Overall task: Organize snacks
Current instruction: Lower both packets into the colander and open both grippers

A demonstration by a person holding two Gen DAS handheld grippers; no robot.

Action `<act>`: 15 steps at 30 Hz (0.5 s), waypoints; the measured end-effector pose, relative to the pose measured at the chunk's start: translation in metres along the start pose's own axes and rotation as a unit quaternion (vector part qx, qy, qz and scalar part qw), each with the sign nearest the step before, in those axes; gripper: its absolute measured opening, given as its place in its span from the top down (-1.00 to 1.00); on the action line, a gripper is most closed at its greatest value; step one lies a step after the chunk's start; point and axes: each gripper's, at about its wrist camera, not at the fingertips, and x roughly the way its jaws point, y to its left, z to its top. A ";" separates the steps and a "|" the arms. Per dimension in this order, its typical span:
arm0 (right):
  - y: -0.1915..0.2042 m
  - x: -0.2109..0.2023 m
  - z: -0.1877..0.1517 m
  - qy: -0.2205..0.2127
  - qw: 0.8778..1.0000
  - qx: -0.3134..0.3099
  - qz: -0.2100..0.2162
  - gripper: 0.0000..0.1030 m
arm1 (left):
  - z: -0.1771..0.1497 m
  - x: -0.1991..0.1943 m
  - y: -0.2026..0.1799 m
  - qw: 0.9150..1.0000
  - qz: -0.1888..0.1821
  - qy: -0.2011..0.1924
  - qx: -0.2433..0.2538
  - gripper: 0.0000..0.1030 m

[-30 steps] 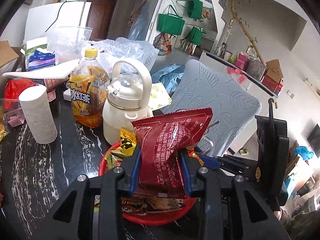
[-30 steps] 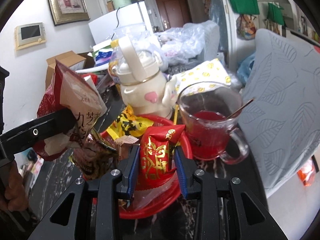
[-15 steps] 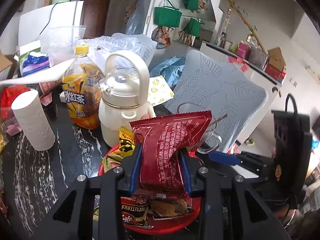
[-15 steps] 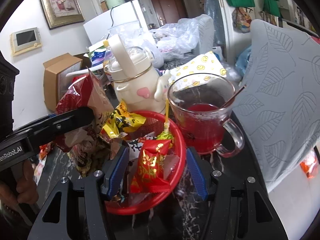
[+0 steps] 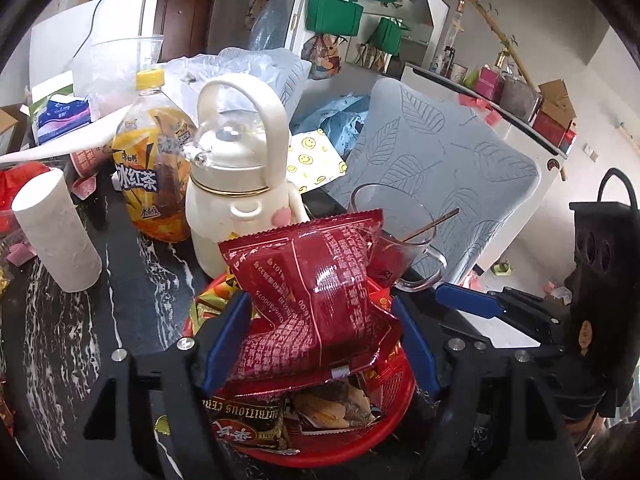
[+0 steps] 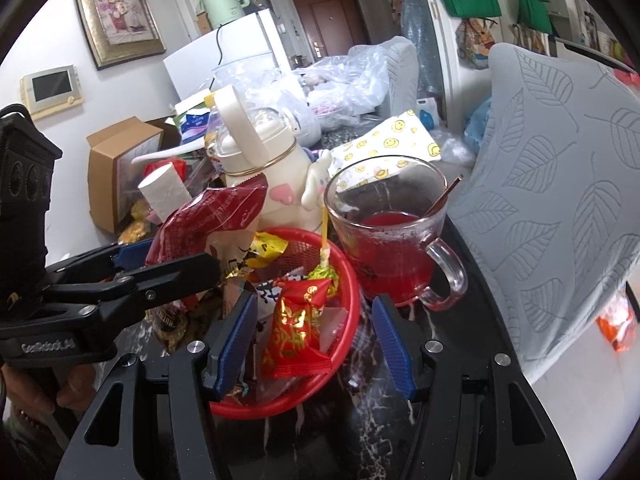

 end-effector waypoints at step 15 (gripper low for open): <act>0.011 -0.008 0.003 -0.011 1.000 -0.015 0.013 -0.16 | 0.003 -0.027 -0.008 1.000 0.003 -0.029 0.009 -0.38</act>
